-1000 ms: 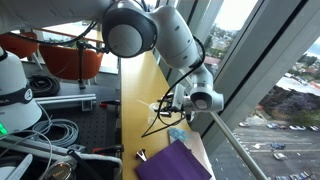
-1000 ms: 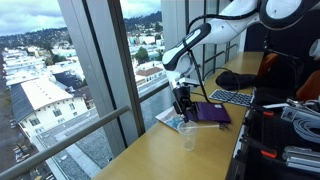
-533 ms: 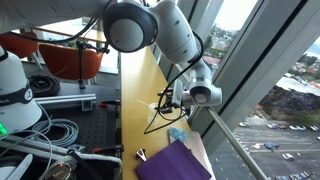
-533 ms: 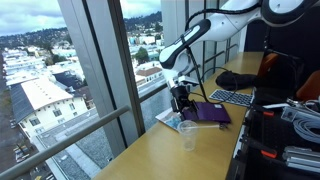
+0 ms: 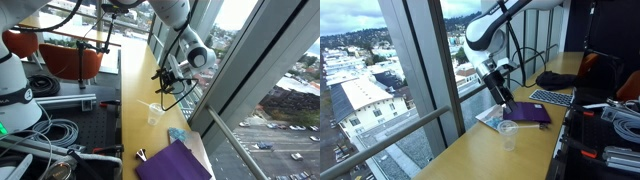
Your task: Put the straw in the plastic cup
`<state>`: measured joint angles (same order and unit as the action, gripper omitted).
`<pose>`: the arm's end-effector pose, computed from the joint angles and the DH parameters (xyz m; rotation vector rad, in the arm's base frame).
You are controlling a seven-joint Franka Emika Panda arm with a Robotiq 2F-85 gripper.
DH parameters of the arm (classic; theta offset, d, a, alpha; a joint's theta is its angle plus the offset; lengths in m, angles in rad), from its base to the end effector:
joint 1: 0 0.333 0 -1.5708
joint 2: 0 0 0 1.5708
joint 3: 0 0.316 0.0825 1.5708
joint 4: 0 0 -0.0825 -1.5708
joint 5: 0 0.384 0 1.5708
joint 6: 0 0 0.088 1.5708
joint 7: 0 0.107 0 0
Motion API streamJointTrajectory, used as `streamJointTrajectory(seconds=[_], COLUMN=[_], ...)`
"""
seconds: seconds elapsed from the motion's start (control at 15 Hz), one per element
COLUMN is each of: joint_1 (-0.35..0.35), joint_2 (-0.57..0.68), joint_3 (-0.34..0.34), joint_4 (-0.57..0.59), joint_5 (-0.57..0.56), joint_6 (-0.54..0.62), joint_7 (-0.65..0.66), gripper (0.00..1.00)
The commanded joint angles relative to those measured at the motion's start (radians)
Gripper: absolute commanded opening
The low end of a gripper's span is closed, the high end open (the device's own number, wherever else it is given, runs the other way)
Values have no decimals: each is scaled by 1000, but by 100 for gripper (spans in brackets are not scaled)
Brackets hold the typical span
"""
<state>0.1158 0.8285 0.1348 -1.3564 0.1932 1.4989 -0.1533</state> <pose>0.6310 0.1684 0.2009 -2.6693 -0.4596 0.9793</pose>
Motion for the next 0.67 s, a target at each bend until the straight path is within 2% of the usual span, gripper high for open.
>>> streamJointTrajectory(seconds=[0.0,0.6], joint_1=[34,59], joint_2=[-153,-348], joint_3=[7,26], joint_4=[-210,-527], joint_5=[-115,-463], joint_6=[99,334], joint_7=[-109,-292], gripper=[100,100])
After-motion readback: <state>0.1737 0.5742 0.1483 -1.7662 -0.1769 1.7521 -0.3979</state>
